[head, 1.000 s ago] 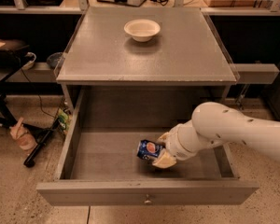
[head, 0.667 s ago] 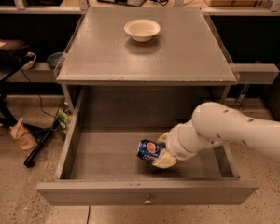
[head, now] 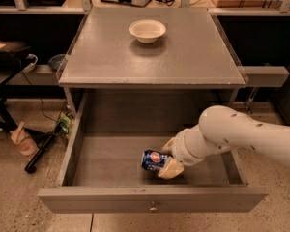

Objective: Place pepsi can into top drawer

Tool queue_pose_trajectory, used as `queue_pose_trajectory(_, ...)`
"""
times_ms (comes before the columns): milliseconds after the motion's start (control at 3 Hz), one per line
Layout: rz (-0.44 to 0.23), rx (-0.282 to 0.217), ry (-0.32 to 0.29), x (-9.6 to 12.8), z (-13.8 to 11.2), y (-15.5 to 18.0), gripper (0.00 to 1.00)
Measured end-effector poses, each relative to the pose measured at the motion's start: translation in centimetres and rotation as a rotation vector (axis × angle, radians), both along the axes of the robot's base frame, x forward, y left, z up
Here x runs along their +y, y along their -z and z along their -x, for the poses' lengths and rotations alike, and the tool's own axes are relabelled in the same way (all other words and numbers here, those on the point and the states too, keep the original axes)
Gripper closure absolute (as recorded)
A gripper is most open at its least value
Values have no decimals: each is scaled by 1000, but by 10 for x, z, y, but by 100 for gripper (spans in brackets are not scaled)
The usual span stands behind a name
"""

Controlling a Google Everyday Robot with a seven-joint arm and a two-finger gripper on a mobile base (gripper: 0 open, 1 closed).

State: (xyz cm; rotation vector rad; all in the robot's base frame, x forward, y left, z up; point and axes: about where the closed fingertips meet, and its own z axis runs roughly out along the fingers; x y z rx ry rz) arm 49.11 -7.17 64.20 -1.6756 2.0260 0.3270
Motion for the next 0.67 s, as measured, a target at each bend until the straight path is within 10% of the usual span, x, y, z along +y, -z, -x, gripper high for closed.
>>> queue_pose_trajectory(667,59,-31,-30,14,-20,-55,0)
